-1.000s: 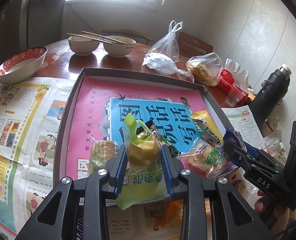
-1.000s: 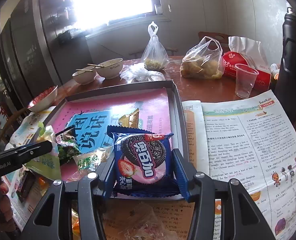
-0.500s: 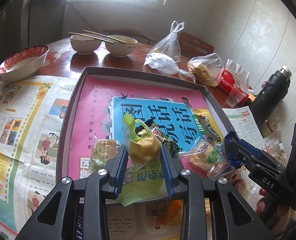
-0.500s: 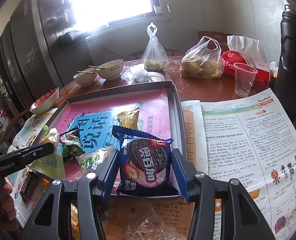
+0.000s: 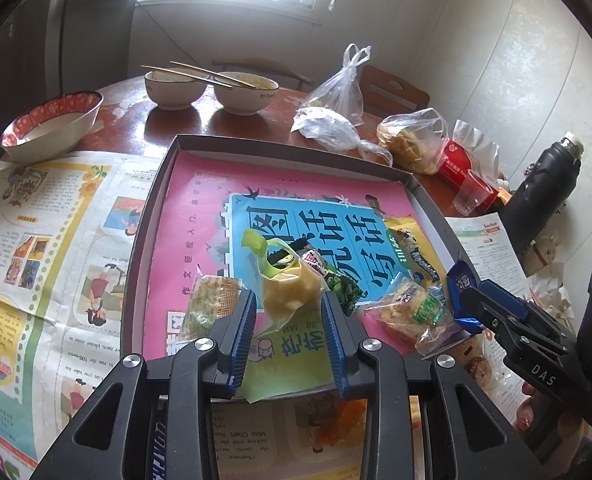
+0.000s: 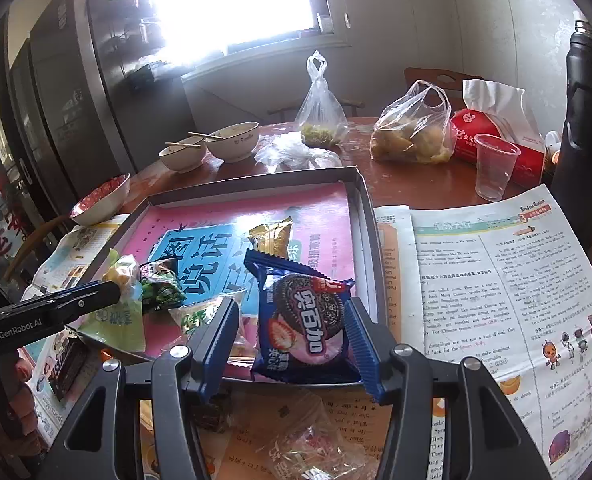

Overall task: Organize snacks
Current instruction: 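Lower the Oreo pack into the tray and open the right gripper while the left releases the clear bag there, then withdraw both open grippers from the tray toward the remaining snacks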

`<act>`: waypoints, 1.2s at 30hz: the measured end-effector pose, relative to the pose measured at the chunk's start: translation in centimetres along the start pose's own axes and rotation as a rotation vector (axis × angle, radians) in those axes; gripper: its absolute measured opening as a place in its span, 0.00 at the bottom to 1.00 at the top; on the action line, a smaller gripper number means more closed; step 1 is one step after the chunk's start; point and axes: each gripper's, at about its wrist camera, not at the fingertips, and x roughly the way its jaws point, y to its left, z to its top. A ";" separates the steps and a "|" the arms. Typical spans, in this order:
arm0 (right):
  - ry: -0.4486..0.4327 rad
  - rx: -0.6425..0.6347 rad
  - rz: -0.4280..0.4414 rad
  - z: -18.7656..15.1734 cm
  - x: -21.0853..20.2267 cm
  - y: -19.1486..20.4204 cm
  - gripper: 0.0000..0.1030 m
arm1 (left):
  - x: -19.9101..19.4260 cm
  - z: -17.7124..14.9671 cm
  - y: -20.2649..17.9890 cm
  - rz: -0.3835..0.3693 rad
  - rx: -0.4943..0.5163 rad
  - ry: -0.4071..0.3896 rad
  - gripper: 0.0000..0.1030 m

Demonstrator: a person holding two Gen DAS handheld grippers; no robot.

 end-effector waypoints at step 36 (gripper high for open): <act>-0.072 -0.008 0.037 0.4 -2.9 0.5 0.66 | -3.9 -0.2 -0.6 -0.024 0.027 -0.055 0.60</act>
